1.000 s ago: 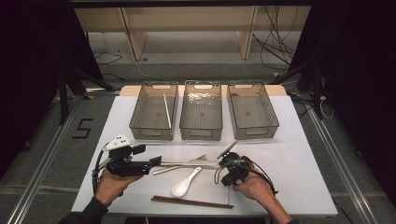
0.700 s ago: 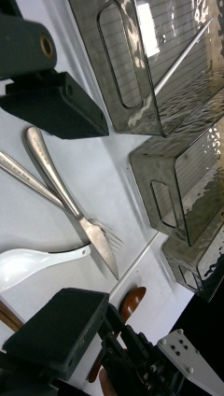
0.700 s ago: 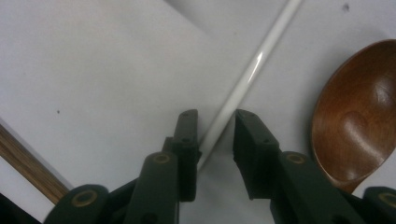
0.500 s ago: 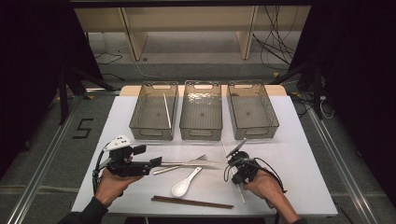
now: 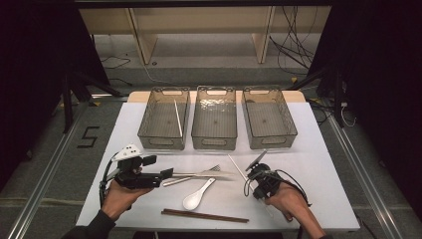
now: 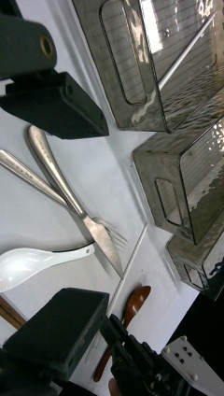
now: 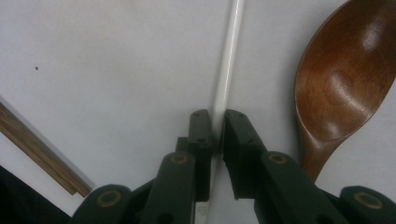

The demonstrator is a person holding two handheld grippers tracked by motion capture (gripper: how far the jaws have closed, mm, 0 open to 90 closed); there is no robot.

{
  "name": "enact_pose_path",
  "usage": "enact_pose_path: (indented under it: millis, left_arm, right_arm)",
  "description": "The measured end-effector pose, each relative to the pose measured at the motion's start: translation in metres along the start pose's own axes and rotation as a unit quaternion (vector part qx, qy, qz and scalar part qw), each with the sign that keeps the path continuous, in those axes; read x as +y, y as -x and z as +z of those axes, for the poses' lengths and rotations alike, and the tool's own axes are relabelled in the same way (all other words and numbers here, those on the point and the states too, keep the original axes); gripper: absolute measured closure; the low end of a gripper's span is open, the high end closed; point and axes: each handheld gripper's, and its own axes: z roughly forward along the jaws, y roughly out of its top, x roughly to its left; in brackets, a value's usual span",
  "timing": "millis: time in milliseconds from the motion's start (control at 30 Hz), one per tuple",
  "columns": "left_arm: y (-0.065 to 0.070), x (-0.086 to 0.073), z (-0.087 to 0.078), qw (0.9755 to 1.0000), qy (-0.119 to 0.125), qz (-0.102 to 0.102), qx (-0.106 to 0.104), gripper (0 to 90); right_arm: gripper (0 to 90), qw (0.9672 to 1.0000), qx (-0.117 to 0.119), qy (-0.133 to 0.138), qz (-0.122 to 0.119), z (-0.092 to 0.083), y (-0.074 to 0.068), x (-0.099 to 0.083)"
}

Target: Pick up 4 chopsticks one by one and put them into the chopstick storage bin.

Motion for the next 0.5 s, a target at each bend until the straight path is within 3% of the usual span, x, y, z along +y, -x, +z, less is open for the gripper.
enact_pose_path:
  millis: [500]
  left_arm:
    - [-0.0004,-0.0001,0.0007,1.0000,-0.001,0.001,-0.001,16.2]
  right_arm:
    - [85.2,0.9998,-0.004,0.000,-0.019,-0.0008,0.0004,-0.0004]
